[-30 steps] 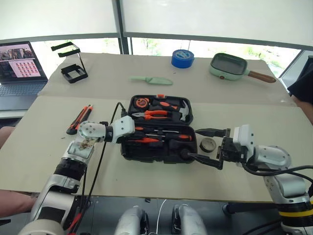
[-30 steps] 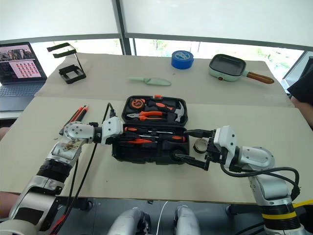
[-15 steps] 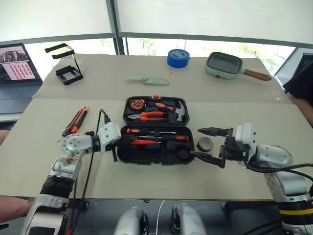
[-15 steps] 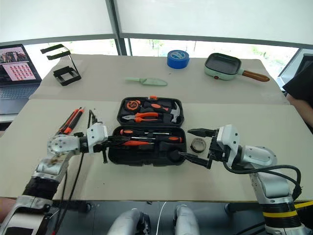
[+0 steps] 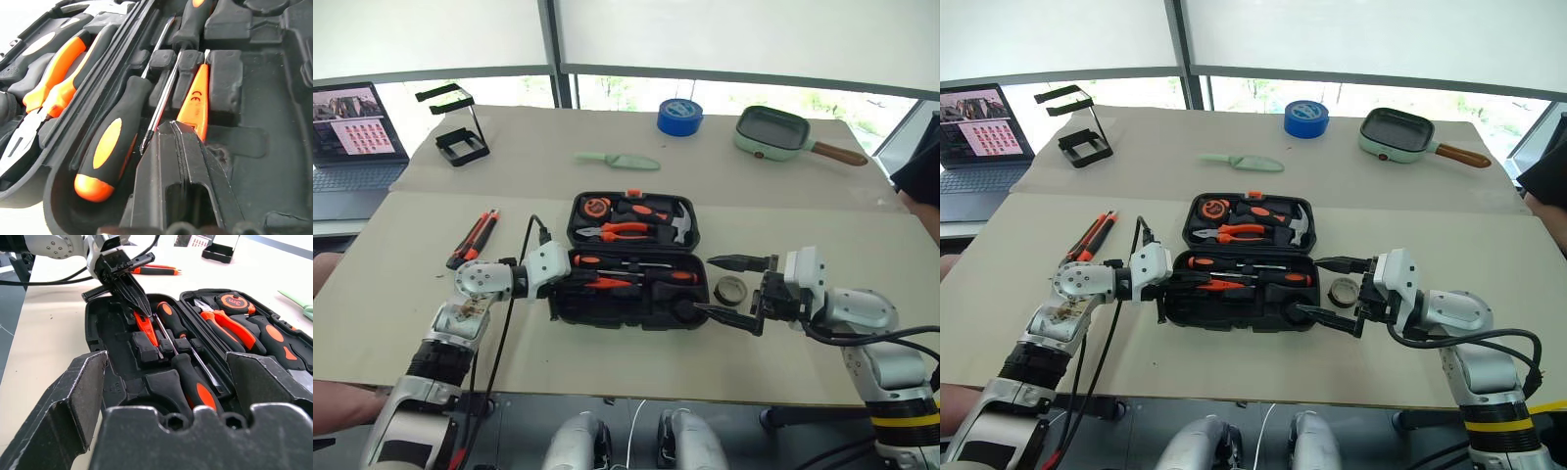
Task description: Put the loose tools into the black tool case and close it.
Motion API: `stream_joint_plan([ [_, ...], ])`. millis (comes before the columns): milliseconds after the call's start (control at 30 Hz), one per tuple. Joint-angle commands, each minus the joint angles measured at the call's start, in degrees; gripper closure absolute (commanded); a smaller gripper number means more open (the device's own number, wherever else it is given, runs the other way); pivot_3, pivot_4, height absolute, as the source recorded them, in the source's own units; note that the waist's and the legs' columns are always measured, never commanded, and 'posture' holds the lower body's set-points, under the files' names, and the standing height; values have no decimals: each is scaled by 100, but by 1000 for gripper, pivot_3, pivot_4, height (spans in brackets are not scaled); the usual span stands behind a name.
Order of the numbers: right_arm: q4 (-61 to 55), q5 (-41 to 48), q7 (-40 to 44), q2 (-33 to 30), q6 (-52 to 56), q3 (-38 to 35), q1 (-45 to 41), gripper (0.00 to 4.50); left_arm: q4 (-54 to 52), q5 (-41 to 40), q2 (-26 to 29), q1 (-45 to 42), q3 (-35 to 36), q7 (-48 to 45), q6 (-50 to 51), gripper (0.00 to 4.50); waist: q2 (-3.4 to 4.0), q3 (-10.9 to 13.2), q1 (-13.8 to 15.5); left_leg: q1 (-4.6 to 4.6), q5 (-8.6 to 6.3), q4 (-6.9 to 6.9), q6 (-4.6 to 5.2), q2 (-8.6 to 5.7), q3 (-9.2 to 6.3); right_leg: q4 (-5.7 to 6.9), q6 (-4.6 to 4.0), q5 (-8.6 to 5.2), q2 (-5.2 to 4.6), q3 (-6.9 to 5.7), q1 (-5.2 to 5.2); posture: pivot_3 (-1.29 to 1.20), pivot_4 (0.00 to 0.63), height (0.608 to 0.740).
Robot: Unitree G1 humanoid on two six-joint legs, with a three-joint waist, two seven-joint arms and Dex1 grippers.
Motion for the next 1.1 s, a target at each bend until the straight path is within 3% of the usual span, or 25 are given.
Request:
stream_joint_plan([
  [33,-127,61,-9,19,-55,-96,-45,0,-97,-165,207,-25,206,-94,150,4483,0,0,-4,0,0,0,0,0,0,0,0,0,0,0,0,0,150,740],
  [133,-69,130,54,9,-101,-179,-12,0,-779,-937,521,444,1096,-31,479,4483,-1,1,-45,-1,0,-3,-1,2,0,0,-1,-1,-4,6,-10,0,150,740],
  [267,-16,405,-4,216,-188,-440,28,0,-1939,-1681,607,1844,2471,698,1199,4483,-1,2,-137,-1,7,-23,-13,5,0,2,-6,0,-21,19,-25,0,150,740],
  [367,-3,479,58,276,-266,-534,106,0,-2386,-1663,402,3013,3292,1212,1143,3809,1,2,-146,3,10,-28,-18,5,-2,3,-8,-2,-19,14,-21,0,150,740],
  [500,20,415,234,362,-498,-490,234,0,-2278,-1026,-291,4505,4436,2158,15,2401,-2,3,-137,9,4,-56,-27,4,0,-37,2,-8,-19,14,-11,0,150,740],
  [667,-162,393,136,620,-597,-340,320,0,-2308,-1539,-992,5564,5396,2780,92,694,-4,3,-39,20,-24,-60,-68,10,-18,-70,15,-12,-27,11,16,0,150,740],
  [733,-224,367,83,730,-609,-286,435,0,-2312,-1950,-1191,5697,5687,3025,376,44,-8,0,17,23,-44,-61,-37,10,-20,-74,0,-23,-26,11,-10,0,150,740],
  [900,-122,72,44,963,-1139,-200,662,0,-2514,-2416,-1143,5548,5736,3347,841,44,-10,-1,88,21,-44,-60,-37,8,-21,-73,5,-20,-27,12,-10,0,150,740],
  [1000,-86,45,11,1037,-1237,-170,680,0,-2625,-2468,-873,5026,5605,3828,1330,44,-14,-4,92,21,-42,-59,-40,8,-19,-71,16,-12,-20,10,-7,0,150,740],
  [1100,-113,39,-73,1102,-1245,-107,543,0,-2590,-2405,-248,4193,5116,4199,2274,44,-19,-7,98,23,-27,-58,-64,8,-20,-63,19,-8,-12,8,-3,0,150,740],
])
